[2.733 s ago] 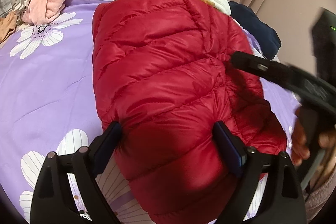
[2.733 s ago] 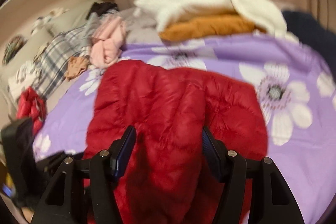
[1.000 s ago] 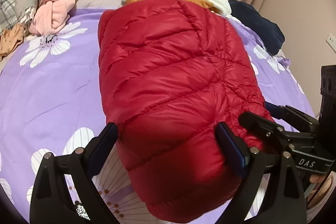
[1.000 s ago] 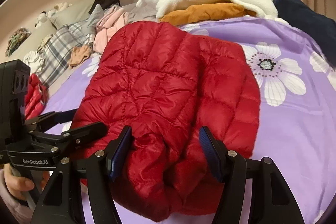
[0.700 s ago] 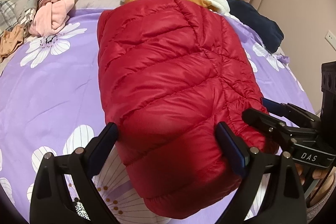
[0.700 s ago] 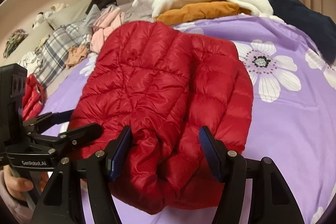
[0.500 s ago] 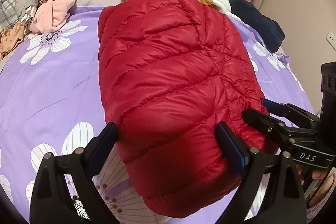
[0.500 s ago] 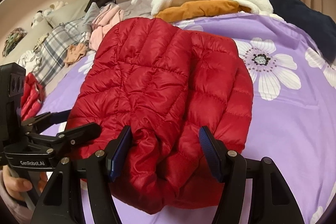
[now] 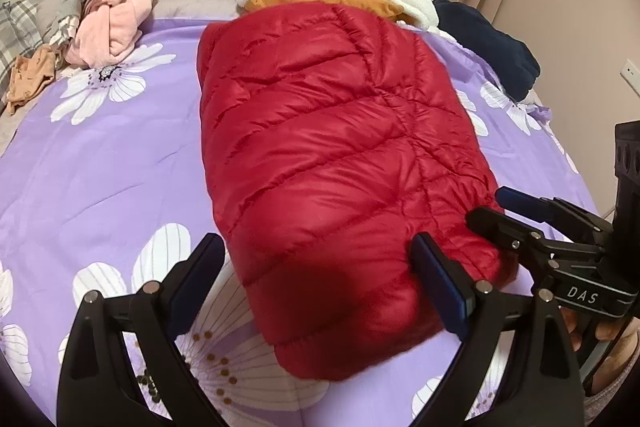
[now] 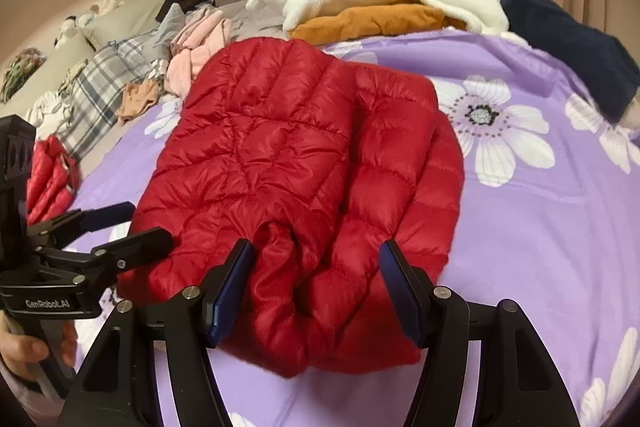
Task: Fold large clothes
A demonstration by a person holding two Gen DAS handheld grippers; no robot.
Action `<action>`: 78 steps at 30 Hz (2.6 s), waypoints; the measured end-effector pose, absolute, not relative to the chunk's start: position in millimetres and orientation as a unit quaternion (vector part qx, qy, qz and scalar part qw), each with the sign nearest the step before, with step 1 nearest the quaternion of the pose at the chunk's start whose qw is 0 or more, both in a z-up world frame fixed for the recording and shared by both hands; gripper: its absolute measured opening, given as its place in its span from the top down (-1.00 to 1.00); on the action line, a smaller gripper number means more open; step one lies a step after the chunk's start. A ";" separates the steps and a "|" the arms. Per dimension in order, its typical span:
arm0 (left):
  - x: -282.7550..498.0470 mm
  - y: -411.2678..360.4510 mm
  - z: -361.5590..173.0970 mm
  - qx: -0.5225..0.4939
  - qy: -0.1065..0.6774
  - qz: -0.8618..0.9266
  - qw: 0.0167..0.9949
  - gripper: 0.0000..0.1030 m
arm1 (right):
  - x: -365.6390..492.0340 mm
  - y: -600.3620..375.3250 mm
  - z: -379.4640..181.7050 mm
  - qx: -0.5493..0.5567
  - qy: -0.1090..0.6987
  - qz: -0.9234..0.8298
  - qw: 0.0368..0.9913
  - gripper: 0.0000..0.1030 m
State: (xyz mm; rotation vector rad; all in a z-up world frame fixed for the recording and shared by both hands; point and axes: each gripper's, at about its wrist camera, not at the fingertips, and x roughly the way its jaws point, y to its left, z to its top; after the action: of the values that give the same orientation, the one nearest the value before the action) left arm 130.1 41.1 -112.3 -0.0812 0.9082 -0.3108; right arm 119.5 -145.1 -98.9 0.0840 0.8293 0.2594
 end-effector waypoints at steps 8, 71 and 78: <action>97.6 45.7 -87.5 -0.032 0.433 -0.128 0.892 -0.89 | 87.1 -144.0 -73.6 0.010 0.391 0.094 0.915 -0.44; -26.4 44.9 17.8 0.013 0.412 -0.021 0.911 -0.99 | -20.6 -130.5 21.1 0.022 0.353 0.065 0.933 -0.98; -27.5 43.7 21.1 0.012 0.404 -0.014 0.915 -0.99 | -20.1 -130.9 21.2 0.022 0.354 0.067 0.933 -0.98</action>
State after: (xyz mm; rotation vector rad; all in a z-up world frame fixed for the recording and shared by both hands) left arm -27.5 43.7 21.1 0.0249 0.8319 -0.0289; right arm -20.1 -130.9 21.2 0.0453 0.7234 0.1361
